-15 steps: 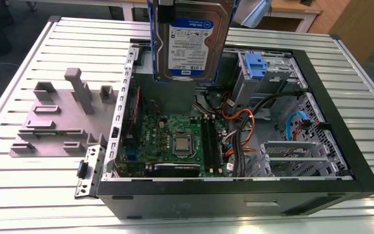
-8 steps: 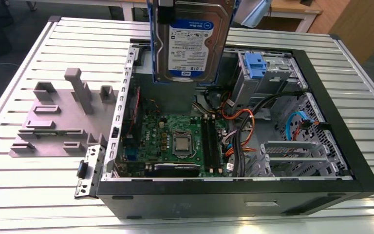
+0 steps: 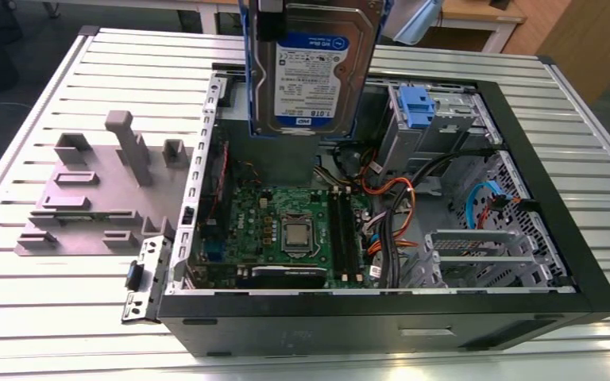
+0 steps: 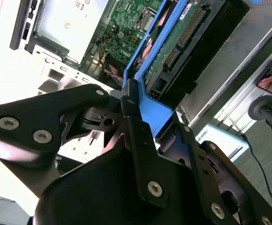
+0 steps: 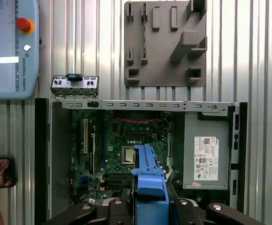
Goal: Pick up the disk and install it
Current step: 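Insert the disk into the insertion slot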
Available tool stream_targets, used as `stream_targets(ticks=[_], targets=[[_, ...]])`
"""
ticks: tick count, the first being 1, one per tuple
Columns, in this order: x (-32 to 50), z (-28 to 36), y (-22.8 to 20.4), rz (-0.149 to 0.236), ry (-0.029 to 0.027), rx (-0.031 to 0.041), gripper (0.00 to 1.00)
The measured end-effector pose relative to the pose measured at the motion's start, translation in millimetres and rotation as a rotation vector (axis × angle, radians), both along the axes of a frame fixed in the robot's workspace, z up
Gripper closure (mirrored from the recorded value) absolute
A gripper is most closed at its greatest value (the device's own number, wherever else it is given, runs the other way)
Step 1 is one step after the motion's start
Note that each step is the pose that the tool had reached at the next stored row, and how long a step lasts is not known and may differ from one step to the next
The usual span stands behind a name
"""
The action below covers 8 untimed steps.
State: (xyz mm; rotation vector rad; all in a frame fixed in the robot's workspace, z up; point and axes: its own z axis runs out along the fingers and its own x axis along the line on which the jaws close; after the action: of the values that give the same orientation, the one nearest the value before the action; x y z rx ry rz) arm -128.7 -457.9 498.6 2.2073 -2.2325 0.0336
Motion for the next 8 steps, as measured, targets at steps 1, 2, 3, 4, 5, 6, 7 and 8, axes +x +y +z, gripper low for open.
stream_targets(ticks=[1, 2, 3, 4, 5, 6, 7, 8], targets=[[0.0, 0.0, -0.3, 0.000, 0.0001, -0.0001, 0.64], [0.0, 0.0, -0.6, 0.000, 0.0000, -0.0001, 0.64], [0.0, 0.0, -0.9, 0.000, 0.0000, -0.0002, 0.64], [0.0, 0.0, -1.2, 0.000, 0.0000, -0.0003, 0.64], [0.0, 0.0, -1.5, 0.000, 0.0000, -0.0003, 0.64], [0.0, 0.0, -1.8, 0.000, 0.0000, -0.0003, 0.64], [0.0, 0.0, -2.1, 0.000, 0.0000, -0.0004, 0.64], [0.0, -0.1, -2.4, 0.000, -0.0001, -0.0005, 0.64]])
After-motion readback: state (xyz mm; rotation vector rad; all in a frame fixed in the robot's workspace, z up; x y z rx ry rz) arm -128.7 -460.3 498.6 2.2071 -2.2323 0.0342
